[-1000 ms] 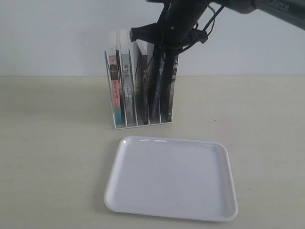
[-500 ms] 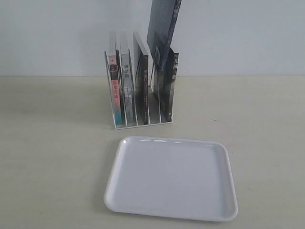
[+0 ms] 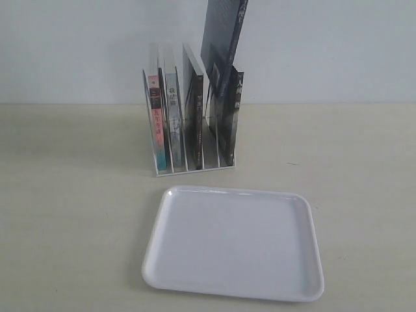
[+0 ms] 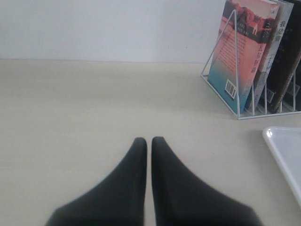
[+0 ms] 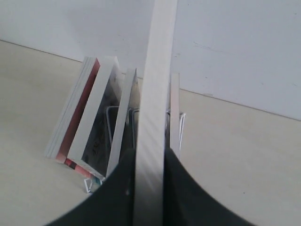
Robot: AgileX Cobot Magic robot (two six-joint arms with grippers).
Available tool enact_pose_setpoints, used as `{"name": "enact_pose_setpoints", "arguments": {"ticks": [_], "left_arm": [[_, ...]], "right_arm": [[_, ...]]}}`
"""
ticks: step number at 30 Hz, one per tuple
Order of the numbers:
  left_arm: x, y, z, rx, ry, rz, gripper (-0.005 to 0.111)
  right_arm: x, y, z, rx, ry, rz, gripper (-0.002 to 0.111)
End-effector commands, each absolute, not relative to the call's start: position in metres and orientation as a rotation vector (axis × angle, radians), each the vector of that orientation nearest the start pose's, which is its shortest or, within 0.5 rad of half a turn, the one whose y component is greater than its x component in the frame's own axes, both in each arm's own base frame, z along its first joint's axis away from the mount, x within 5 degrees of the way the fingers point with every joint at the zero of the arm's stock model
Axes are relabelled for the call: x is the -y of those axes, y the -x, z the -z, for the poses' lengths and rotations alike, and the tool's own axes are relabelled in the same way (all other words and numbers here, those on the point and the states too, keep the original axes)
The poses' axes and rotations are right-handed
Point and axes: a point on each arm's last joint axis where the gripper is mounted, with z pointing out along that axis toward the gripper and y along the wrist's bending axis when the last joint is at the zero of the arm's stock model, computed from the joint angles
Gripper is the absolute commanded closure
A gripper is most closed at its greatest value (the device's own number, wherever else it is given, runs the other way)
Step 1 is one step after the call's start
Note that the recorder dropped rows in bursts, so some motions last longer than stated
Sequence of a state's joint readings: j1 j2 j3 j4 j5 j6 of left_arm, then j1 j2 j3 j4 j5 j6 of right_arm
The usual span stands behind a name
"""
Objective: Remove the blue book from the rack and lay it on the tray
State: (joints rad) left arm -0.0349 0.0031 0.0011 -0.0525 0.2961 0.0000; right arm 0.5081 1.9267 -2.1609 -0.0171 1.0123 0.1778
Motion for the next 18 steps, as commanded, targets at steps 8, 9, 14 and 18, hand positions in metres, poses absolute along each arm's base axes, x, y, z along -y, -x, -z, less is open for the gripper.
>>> {"name": "enact_pose_setpoints", "arguments": {"ticks": [8,9,14,18], "left_arm": [[0.003,-0.054,-0.187,-1.776,0.007,0.077,0.103],[0.003,-0.054,-0.187,-1.776,0.007,0.077,0.103],[0.003,-0.054,-0.187,-1.776,0.007,0.077,0.103],[0.003,-0.054,-0.187,-1.776,0.007,0.077,0.103]], "right_arm": [[-0.186,-0.340,-0.475,-2.121,0.412,-0.331,0.108],[-0.184,-0.336,-0.479,-2.110,0.416,-0.330,0.108],[-0.171,-0.316,-0.497,-2.097,0.439,-0.288,0.108],[-0.150,-0.308,-0.500,-2.145,0.419,-0.069,0.108]]}}
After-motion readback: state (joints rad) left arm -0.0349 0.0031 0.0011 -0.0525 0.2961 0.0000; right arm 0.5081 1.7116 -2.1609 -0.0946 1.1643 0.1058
